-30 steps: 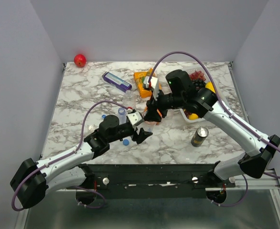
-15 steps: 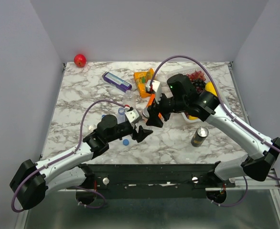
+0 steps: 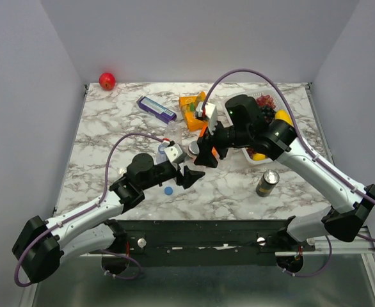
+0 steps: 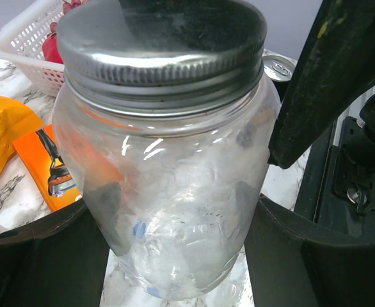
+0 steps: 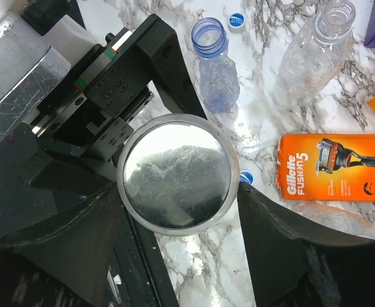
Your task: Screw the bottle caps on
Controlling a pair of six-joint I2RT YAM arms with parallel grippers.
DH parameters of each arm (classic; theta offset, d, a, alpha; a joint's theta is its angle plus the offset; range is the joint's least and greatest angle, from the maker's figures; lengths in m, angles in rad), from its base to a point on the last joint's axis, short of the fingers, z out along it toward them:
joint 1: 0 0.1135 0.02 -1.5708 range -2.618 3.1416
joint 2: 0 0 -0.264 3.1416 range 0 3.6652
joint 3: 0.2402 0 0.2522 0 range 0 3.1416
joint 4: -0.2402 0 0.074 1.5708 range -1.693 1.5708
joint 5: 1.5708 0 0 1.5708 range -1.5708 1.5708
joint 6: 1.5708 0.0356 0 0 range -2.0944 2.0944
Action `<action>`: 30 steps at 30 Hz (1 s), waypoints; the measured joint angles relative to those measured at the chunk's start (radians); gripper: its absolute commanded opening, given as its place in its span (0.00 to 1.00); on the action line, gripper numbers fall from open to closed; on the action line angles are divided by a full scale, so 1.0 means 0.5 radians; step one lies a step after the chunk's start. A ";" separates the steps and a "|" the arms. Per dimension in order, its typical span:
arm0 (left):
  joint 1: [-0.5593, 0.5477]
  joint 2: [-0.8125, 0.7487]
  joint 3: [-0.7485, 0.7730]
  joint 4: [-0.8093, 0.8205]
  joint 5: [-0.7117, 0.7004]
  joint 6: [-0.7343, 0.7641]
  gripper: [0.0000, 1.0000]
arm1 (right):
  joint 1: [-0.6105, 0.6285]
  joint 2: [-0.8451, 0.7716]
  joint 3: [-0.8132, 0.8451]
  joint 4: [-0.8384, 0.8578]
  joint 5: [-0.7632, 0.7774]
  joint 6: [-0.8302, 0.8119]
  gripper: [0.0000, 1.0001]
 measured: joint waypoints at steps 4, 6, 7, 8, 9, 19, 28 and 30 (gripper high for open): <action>0.000 -0.012 -0.001 0.006 0.010 -0.001 0.00 | -0.003 0.008 0.022 -0.002 -0.047 0.051 0.84; 0.000 -0.013 -0.004 0.009 0.018 0.000 0.00 | -0.007 0.018 0.033 0.010 -0.078 0.075 0.87; -0.002 -0.013 -0.008 0.009 0.026 0.000 0.00 | -0.008 0.030 0.043 0.018 -0.098 0.088 0.88; -0.002 -0.013 -0.014 0.009 0.031 0.000 0.00 | -0.011 0.043 0.053 0.026 -0.117 0.096 0.89; -0.002 -0.013 -0.019 0.011 0.034 0.001 0.00 | -0.011 0.057 0.061 0.029 -0.137 0.101 0.89; -0.002 -0.013 -0.028 0.015 0.022 0.006 0.27 | -0.009 0.201 0.072 0.003 -0.125 0.109 0.50; -0.011 -0.021 -0.027 0.043 0.005 0.022 0.99 | -0.158 0.114 0.188 -0.241 -0.017 -0.097 0.36; -0.008 -0.021 -0.027 0.037 0.004 0.021 0.99 | -0.372 0.064 0.287 -0.359 0.043 -0.176 0.33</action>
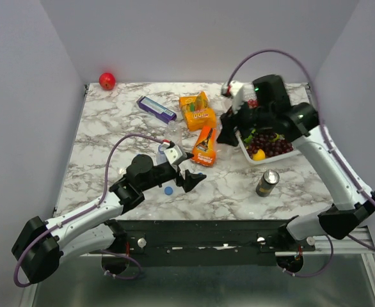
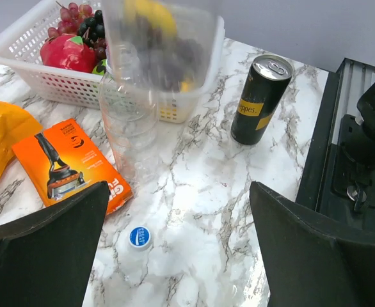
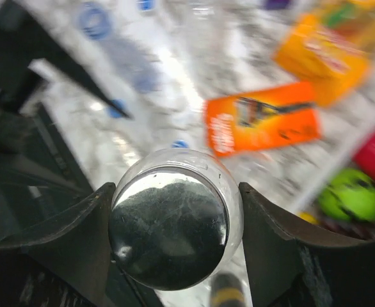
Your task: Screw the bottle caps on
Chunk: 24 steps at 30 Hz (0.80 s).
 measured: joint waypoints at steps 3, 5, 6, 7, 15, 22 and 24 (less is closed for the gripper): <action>0.000 -0.001 0.000 -0.005 0.001 -0.008 0.99 | -0.417 -0.022 0.233 -0.169 0.088 -0.105 0.33; 0.000 0.000 0.000 -0.006 0.002 -0.010 0.99 | -0.720 -0.062 0.298 -0.223 0.138 -0.188 0.34; 0.001 0.000 0.000 -0.006 0.002 -0.012 0.99 | -0.855 -0.101 0.275 -0.245 0.166 -0.236 0.34; 0.001 0.000 0.000 -0.006 0.002 -0.013 0.99 | -0.991 -0.154 0.224 -0.267 0.197 -0.282 0.34; 0.001 0.040 0.039 -0.030 0.008 -0.005 0.99 | -1.971 -0.547 -0.423 -0.329 0.225 -0.637 0.35; 0.002 0.049 0.069 -0.046 -0.007 -0.006 0.99 | -2.268 -0.821 -1.292 0.112 0.128 -0.812 0.38; 0.002 0.050 0.081 -0.083 -0.023 -0.002 0.99 | -2.271 -0.902 -1.490 0.240 0.071 -0.841 0.38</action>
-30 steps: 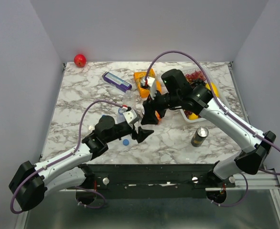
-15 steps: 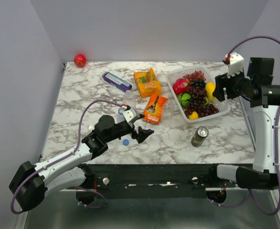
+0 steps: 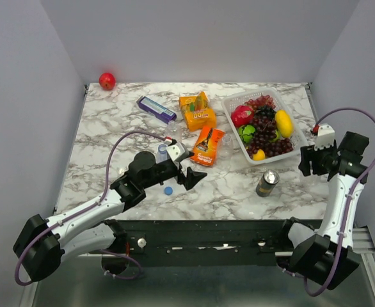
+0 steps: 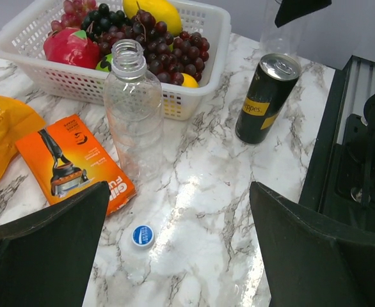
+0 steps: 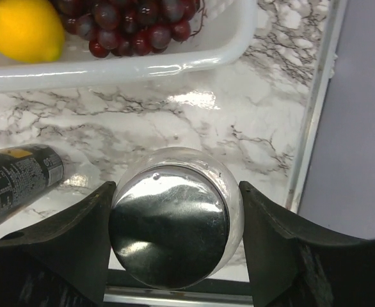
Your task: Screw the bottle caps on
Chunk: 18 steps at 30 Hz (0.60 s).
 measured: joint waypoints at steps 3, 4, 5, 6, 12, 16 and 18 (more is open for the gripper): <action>0.000 0.011 0.050 -0.060 -0.015 0.021 0.99 | -0.001 -0.036 -0.176 0.183 -0.063 -0.022 0.38; 0.000 0.014 0.068 -0.076 -0.021 0.033 0.99 | -0.003 -0.030 -0.218 0.244 -0.080 -0.027 0.39; 0.000 0.014 0.097 -0.103 -0.022 0.038 0.99 | -0.009 -0.026 -0.271 0.326 -0.116 -0.034 0.40; 0.000 0.014 0.118 -0.130 -0.024 0.045 0.99 | -0.018 -0.026 -0.319 0.387 -0.151 -0.037 0.40; 0.000 0.025 0.208 -0.224 -0.029 0.079 0.99 | -0.050 -0.018 -0.497 0.651 -0.378 -0.050 0.41; 0.000 0.052 0.237 -0.255 -0.031 0.085 0.99 | -0.092 -0.014 -0.549 0.801 -0.494 -0.050 0.41; 0.000 0.069 0.249 -0.254 -0.031 0.090 0.99 | -0.125 -0.014 -0.586 0.858 -0.533 -0.051 0.43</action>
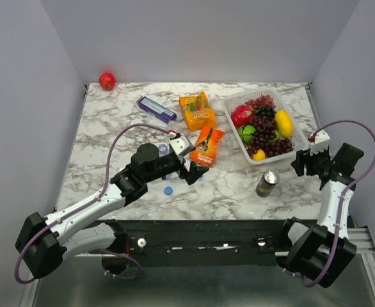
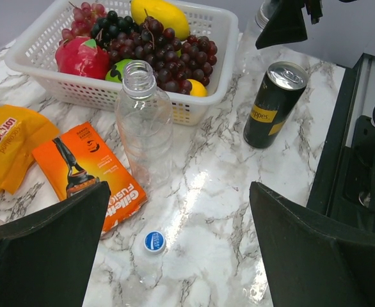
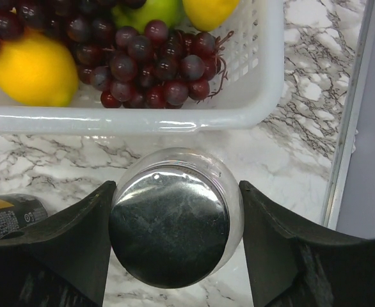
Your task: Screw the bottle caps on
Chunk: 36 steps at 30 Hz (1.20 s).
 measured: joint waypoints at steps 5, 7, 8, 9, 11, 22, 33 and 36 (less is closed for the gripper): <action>0.000 0.055 0.032 0.004 -0.005 0.011 0.99 | -0.072 -0.001 -0.128 0.085 -0.065 -0.014 0.47; 0.000 0.072 0.035 0.015 -0.006 0.012 0.99 | -0.077 -0.001 -0.176 0.093 -0.076 -0.024 0.50; 0.000 0.080 0.035 0.016 -0.005 0.011 0.99 | -0.082 -0.002 -0.186 0.117 -0.085 -0.027 0.51; 0.000 0.089 0.035 0.016 -0.006 0.011 0.99 | -0.083 -0.003 -0.193 0.131 -0.092 -0.030 0.53; 0.000 0.105 0.039 0.015 -0.006 0.011 0.99 | -0.085 -0.002 -0.202 0.158 -0.094 -0.028 0.65; 0.000 0.114 0.058 0.050 -0.005 0.012 0.99 | -0.104 0.071 -0.202 0.270 -0.069 0.050 0.86; 0.000 0.114 0.057 0.092 -0.002 0.011 0.99 | -0.123 0.162 -0.195 0.216 0.050 0.047 1.00; 0.000 0.114 0.057 0.100 0.011 0.011 0.99 | -0.124 0.160 -0.194 0.206 0.059 0.047 1.00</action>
